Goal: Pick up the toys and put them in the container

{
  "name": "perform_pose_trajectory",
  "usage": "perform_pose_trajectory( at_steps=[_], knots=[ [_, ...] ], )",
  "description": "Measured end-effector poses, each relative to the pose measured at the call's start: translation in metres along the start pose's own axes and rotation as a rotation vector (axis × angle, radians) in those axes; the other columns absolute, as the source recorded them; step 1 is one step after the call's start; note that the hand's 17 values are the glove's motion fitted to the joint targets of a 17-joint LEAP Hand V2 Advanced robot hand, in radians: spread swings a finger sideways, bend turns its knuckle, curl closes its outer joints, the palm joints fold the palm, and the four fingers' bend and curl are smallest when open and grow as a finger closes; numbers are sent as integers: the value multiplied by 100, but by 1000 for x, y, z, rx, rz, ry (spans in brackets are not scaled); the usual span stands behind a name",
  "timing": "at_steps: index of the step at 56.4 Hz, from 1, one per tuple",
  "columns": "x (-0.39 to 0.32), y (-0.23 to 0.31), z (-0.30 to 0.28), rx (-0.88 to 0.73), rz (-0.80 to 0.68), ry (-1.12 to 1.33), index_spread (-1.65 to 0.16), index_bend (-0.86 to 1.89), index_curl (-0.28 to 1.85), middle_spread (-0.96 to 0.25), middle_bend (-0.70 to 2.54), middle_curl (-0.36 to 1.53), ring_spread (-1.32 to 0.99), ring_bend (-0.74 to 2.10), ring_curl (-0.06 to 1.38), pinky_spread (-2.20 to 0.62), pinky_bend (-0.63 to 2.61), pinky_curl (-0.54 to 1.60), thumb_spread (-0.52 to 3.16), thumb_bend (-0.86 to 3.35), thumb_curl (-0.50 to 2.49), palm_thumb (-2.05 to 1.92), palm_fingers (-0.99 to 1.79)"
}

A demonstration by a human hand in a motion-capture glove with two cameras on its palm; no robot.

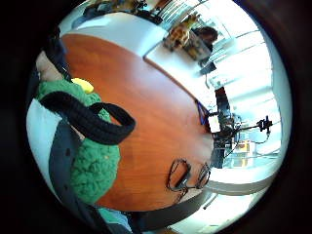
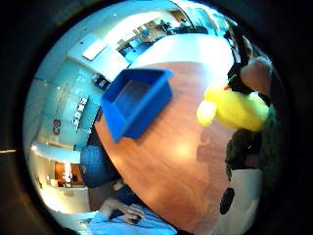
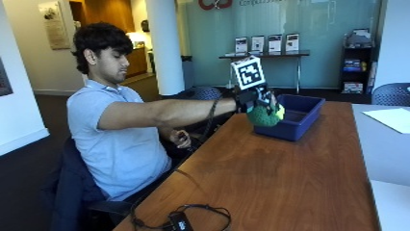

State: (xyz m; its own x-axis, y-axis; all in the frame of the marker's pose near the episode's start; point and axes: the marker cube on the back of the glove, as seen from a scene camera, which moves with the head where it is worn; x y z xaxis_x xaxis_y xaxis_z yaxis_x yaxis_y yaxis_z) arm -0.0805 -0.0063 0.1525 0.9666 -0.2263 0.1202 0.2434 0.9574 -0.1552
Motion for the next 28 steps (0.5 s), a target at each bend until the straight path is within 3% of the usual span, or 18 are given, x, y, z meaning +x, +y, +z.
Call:
perform_pose_trajectory(
  at_steps=[19,24,28],
  knots=[
    [-158,-95,-43,41,-166,-15,-28,17,21,-3,58,44,-23,102,42,-34,103,44,135,38,69,79,80],
    [-184,-108,-32,-56,-154,-57,-28,16,22,-3,58,46,-23,103,43,-34,104,44,134,38,72,79,79],
    [-187,-110,-18,-224,-135,-129,-29,15,22,-4,60,48,-23,103,44,-32,100,44,137,37,72,76,70]
  ],
)
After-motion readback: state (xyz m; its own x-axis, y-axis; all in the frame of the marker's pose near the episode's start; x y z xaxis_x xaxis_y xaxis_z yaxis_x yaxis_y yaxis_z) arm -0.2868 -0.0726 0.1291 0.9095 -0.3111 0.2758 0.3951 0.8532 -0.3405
